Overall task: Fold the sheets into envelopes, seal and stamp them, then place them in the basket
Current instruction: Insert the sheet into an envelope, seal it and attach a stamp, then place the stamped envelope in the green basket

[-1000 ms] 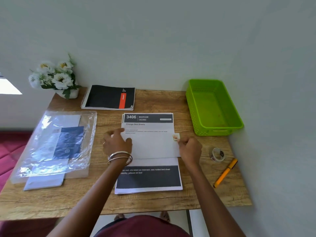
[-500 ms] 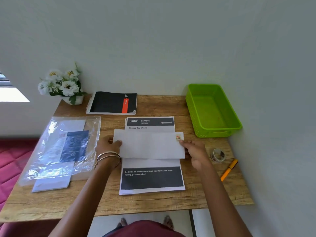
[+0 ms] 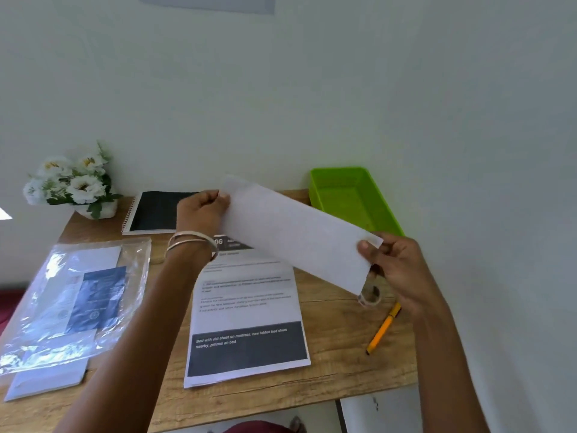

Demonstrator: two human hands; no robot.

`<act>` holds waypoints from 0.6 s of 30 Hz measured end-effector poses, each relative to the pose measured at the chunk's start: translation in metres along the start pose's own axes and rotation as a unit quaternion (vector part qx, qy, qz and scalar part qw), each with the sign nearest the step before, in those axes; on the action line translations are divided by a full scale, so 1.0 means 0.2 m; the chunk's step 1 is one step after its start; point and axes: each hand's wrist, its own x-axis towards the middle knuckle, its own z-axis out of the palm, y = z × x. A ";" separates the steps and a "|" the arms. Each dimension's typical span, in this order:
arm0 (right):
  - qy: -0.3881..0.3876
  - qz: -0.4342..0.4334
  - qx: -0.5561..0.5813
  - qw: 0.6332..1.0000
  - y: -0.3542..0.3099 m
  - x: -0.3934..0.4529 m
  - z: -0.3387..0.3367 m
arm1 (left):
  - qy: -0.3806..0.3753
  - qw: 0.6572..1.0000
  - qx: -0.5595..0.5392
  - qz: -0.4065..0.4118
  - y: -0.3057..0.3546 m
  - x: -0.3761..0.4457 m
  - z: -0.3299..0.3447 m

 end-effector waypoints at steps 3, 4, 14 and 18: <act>0.112 -0.018 0.033 0.993 -0.01 0.04 -0.12 | -0.044 0.999 0.016 0.012 0.07 0.03 0.18; 0.146 -0.011 0.057 0.988 0.01 0.06 -0.16 | -0.055 0.998 0.026 0.009 0.09 0.04 0.23; 0.244 0.081 0.031 0.966 0.26 0.32 -0.19 | -0.147 0.988 0.042 -0.037 -0.10 -0.11 0.51; 0.219 0.093 0.033 0.971 0.30 0.36 -0.21 | -0.167 0.981 0.079 -0.054 -0.18 -0.13 0.45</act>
